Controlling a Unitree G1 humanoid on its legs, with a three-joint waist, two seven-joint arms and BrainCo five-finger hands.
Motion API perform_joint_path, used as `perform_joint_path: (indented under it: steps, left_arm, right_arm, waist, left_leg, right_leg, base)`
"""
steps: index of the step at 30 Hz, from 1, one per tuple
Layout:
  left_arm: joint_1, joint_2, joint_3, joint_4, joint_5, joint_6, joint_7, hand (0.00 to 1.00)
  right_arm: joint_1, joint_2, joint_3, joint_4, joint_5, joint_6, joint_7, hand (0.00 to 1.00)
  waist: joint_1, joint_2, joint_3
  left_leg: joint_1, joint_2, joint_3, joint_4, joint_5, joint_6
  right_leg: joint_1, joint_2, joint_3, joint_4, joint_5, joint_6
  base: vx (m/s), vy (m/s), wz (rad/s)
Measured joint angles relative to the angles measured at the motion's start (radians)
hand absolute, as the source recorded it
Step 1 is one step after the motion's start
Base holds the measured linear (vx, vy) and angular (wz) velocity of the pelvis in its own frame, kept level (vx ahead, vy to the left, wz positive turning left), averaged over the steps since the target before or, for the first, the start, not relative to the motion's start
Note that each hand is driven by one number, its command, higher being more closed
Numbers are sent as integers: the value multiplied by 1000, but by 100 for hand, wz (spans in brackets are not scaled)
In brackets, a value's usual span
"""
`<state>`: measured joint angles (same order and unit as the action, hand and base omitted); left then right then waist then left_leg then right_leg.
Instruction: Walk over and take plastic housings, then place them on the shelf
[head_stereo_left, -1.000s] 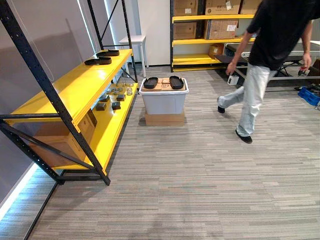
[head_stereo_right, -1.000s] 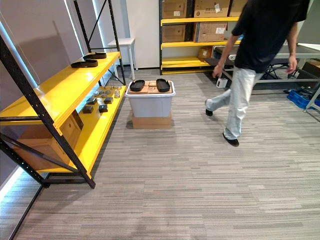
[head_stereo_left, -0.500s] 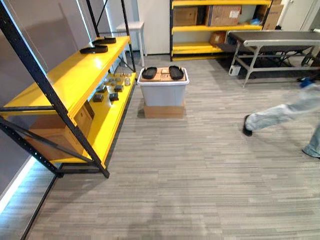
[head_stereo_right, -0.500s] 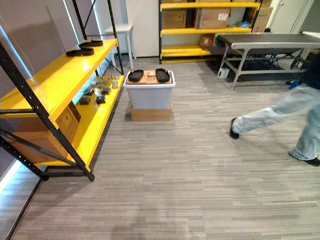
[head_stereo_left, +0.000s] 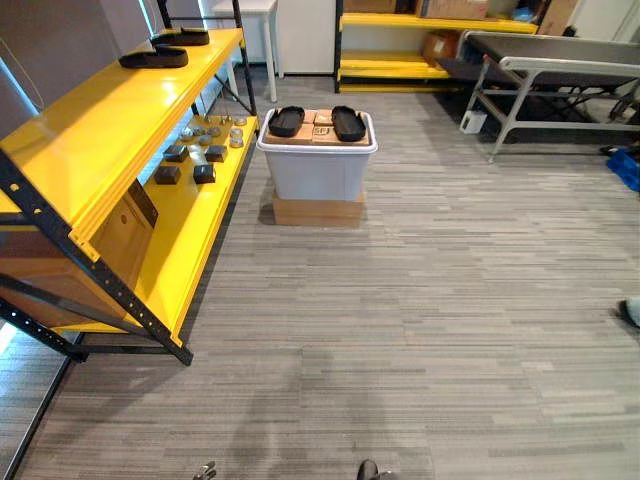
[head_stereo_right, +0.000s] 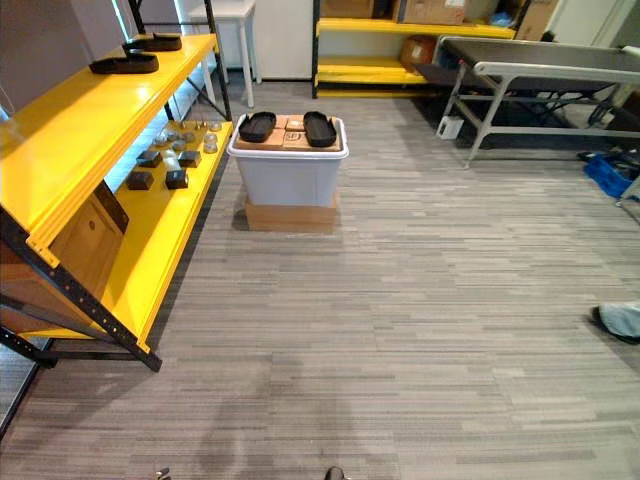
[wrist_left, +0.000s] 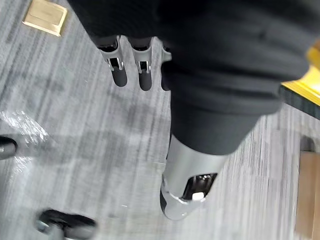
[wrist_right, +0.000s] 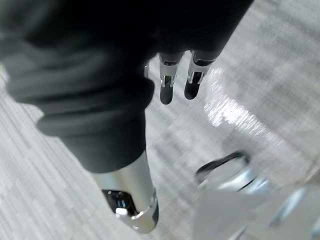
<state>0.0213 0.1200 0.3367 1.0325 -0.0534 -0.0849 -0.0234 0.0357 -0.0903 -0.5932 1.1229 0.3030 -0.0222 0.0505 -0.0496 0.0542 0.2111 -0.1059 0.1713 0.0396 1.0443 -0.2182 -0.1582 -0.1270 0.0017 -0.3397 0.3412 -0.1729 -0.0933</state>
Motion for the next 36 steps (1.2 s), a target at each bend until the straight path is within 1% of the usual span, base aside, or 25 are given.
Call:
perform_joint_path:
  steps: [2, 4, 5, 7, 8, 9, 11, 13, 14, 16, 18, 19, 21, 22, 23, 24, 25, 28, 29, 30, 31, 32, 33, 34, 36]
  left_arm:
    - [29, -18, 34, -18, 0, 0, -3, 0]
    - [64, -37, 36, -24, -6, 0, -7, 0]
    - [87, -44, 41, -32, -8, -2, -7, 0]
    - [128, -52, 37, -30, -8, 3, -8, 0]
    - [156, -58, 36, -24, -7, 5, -5, 0]
    - [178, -62, 32, -4, -4, 13, -2, 0]
    - [180, -57, 40, 5, -3, 12, -3, 0]
    - [181, -36, 39, 23, -4, 18, 0, 0]
    - [178, -32, 25, 28, -2, 23, 0, 0]
    - [168, -17, -2, 22, -10, 24, 5, 0]
    - [129, -10, -50, 3, -25, 18, 12, 0]
    - [93, -1, -70, -4, -35, 17, 15, 0]
    - [42, 5, -95, -16, -43, 12, 18, 0]
    - [29, 1, -98, -36, -42, 4, 18, 0]
    - [23, -8, -96, -38, -42, -3, 19, 0]
    - [24, -31, -86, -30, -43, -2, 19, 0]
    - [30, -36, -78, -30, -42, -5, 18, 0]
    - [36, -84, 35, -33, -43, -2, 20, 0]
    - [43, -102, 49, -38, -45, -3, 18, 0]
    - [50, -106, 47, -44, -46, -2, 16, 0]
    - [55, -105, 47, -43, -53, -1, 16, 0]
    - [64, -104, 51, -55, -93, -3, 14, 0]
    - [64, -97, 49, -68, -102, -4, 14, 0]
    - [69, -97, 49, -71, -104, -4, 14, 0]
    - [105, -98, 43, -66, -111, -3, 16, 0]
  right_arm:
    - [-6, 19, 8, -24, -11, 0, -2, 0]
    - [-30, 19, 17, -36, -42, 0, -1, 0]
    - [-63, 11, 34, -38, -43, 0, -1, 0]
    - [-111, 4, 63, -46, -47, -1, -2, 0]
    - [-124, 3, 65, -43, -66, -2, -3, 0]
    - [-124, 9, 77, -34, -78, -2, -8, 0]
    - [-119, 24, 93, -29, -86, -2, -7, 0]
    - [-114, 36, 90, -17, -88, -1, -11, 0]
    - [-104, 39, 90, -8, -88, -2, -12, 0]
    - [-93, 41, 110, -5, -91, -2, -13, 0]
    - [-79, 38, 156, -7, -113, -2, -12, 0]
    - [-76, 39, 177, -7, -115, -2, -11, 0]
    - [-69, 33, 183, -11, -115, -2, -13, 0]
    - [-50, 26, 181, -11, -116, -2, -14, 0]
    - [-31, 18, 168, -10, -117, -2, -16, 0]
    - [-19, 8, 133, -7, -117, -1, -17, 0]
    - [-20, 11, 115, -13, -117, -1, -18, 0]
    - [-2, 28, 56, -36, -117, 0, -16, 0]
    - [16, 36, 62, -57, -116, 0, -18, 0]
    - [20, 37, 52, -48, -116, 1, -23, 0]
    - [17, 44, 42, -47, -115, 1, -24, 0]
    - [16, 51, 41, -48, -114, 1, -28, 0]
    - [3, 48, 35, -45, -114, 0, -29, 0]
    - [-5, 46, 24, -47, -114, 0, -28, 0]
    - [-24, 35, 0, -51, -113, -2, -28, 0]
  waist:
    - [37, -17, 13]
    - [78, -33, 11]
    - [103, -37, 16]
    - [135, -44, 17]
    - [154, -43, 14]
    - [172, -56, -9]
    - [162, -90, -23]
    - [151, -125, -10]
    - [138, -128, 0]
    - [110, -119, 5]
    - [103, -97, 12]
    - [85, -93, 13]
    - [54, -96, 15]
    - [35, -113, 11]
    - [17, -113, 8]
    - [24, -69, -2]
    - [30, -53, -11]
    - [32, -12, 5]
    - [32, -6, 6]
    - [37, -4, 10]
    - [43, -13, 14]
    - [65, -29, 10]
    - [83, -38, 18]
    - [91, -38, 18]
    - [92, -23, 10]
  left_leg:
    - [-124, 46, 71, 153, -14, 52]
    - [-241, 31, 124, 35, -35, 78]
    - [-311, -6, 119, -141, -33, 81]
    - [-355, -52, 91, -556, 18, 87]
    - [-372, -56, 81, -673, 120, 66]
    - [-367, -90, 67, -623, 193, 117]
    - [-338, -138, 58, -576, 190, 236]
    - [-228, -173, 66, -552, 171, 254]
    - [-106, -190, 59, -596, 113, 282]
    - [66, -192, 39, -681, 99, 274]
    - [232, -165, 12, -803, 98, 272]
    - [291, -144, -7, -848, 96, 270]
    - [343, -127, -43, -886, 88, 255]
    - [383, -137, -60, -910, 72, 231]
    - [420, -133, -88, -911, 51, 199]
    - [432, -94, -107, -880, 50, 195]
    - [415, -79, -112, -836, 65, 172]
    - [309, -31, -137, -438, 287, 4]
    - [197, -15, -152, -175, 371, -78]
    - [74, 13, -110, 57, 285, -61]
    - [26, 25, -79, 111, 233, -41]
    - [-58, 43, 0, 100, 135, 24]
    - [-116, 42, 67, -34, 42, 58]
    - [-135, 33, 92, -135, 19, 56]
    - [-136, -25, 89, -576, 55, 71]
  right_leg:
    - [185, 27, 30, -138, -10, 0]
    - [280, 13, 80, -238, -12, 4]
    - [318, -12, 113, -273, -29, 34]
    - [361, -58, 164, -307, -64, 80]
    - [404, -81, 193, -344, -82, 101]
    - [434, -114, 206, -337, -84, 101]
    - [377, -171, 230, -131, -62, 128]
    - [295, -213, 274, 226, 74, 161]
    - [211, -247, 262, 473, 209, 197]
    - [100, -280, 171, 683, 88, 152]
    - [-9, -249, 67, 633, -14, 116]
    - [-86, -208, 29, 486, -42, 119]
    - [-173, -158, 25, 132, 6, 142]
    - [-201, -159, 32, -110, 110, 152]
    - [-209, -155, 65, -96, 241, 136]
    - [-217, -116, 88, -29, 229, 64]
    - [-218, -97, 92, -8, 202, 49]
    - [-75, -28, 71, 1, 85, 13]
    - [25, -1, 65, -61, 63, 10]
    - [132, 22, 65, -129, 59, 10]
    - [179, 26, 72, -162, 59, 10]
    - [247, 20, 96, -217, 60, 11]
    - [294, 5, 121, -249, 59, 15]
    - [306, -8, 136, -255, 53, 26]
    - [334, -37, 173, -264, 11, 91]
  base:
    - [734, -134, -31]
    - [603, -29, -62]
    - [588, 105, -90]
    - [612, 166, -95]
    - [699, 242, -84]
    - [924, 325, -63]
    - [1030, 381, -6]
    - [839, 269, 7]
    - [638, 149, 13]
    - [724, 109, 25]
    - [709, 16, 31]
    - [717, -114, 66]
    - [724, -198, 88]
    - [785, -289, 99]
    - [1007, -383, 80]
    - [889, -332, 26]
    - [877, -317, -23]
    - [829, -263, -13]
    - [624, -138, 7]
    - [591, -97, 2]
    - [550, -79, -22]
    - [623, -48, -46]
    - [487, 0, -57]
    - [475, 86, -76]
    - [412, 157, -74]
